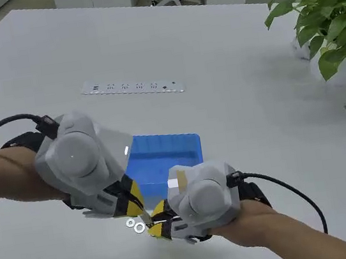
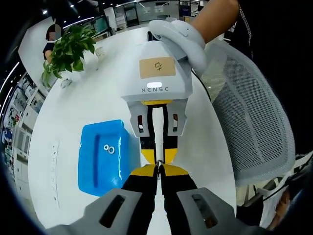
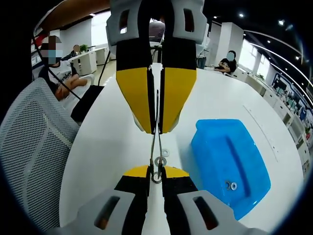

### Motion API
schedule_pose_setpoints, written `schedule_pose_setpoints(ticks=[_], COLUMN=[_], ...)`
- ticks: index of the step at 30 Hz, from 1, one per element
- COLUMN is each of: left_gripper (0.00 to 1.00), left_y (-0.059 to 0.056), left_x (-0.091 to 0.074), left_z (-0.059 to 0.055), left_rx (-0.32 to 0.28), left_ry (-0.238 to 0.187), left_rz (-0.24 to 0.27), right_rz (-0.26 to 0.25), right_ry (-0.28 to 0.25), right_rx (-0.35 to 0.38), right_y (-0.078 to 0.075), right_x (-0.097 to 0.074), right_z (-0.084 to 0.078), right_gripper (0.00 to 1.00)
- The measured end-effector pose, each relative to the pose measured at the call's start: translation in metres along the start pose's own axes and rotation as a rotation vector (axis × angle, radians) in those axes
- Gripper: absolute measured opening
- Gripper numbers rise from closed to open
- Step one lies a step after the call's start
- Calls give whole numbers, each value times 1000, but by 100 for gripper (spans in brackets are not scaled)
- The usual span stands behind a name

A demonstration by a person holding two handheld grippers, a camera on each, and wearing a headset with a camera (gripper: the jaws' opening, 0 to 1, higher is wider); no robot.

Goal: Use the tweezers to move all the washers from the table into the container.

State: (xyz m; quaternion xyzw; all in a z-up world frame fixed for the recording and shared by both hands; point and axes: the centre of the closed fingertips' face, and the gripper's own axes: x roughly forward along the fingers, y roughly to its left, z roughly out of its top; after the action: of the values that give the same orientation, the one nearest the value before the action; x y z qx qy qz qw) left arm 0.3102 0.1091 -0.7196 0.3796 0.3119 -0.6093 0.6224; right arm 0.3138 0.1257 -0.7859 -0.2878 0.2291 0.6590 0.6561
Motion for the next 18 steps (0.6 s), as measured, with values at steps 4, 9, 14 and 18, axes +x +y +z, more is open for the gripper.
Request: schedule_pose_setpoints(ticks=[4, 9, 14, 18], left_gripper=[7, 7, 7, 7], left_y=[-1, -1, -1, 0], left_x=[2, 4, 6, 6], left_z=[-2, -3, -3, -3], left_rx=[0, 1, 2, 5], left_ry=[7, 16, 17, 18], left_rz=[-4, -10, -11, -11], right_rz=[5, 11, 11, 11], right_ry=[1, 1, -4, -10], right_rx=[3, 12, 22, 31], right_y=[2, 3, 3, 3], right_x=[2, 4, 5, 5], right_z=[-2, -3, -4, -5], right_gripper=[11, 11, 11, 11])
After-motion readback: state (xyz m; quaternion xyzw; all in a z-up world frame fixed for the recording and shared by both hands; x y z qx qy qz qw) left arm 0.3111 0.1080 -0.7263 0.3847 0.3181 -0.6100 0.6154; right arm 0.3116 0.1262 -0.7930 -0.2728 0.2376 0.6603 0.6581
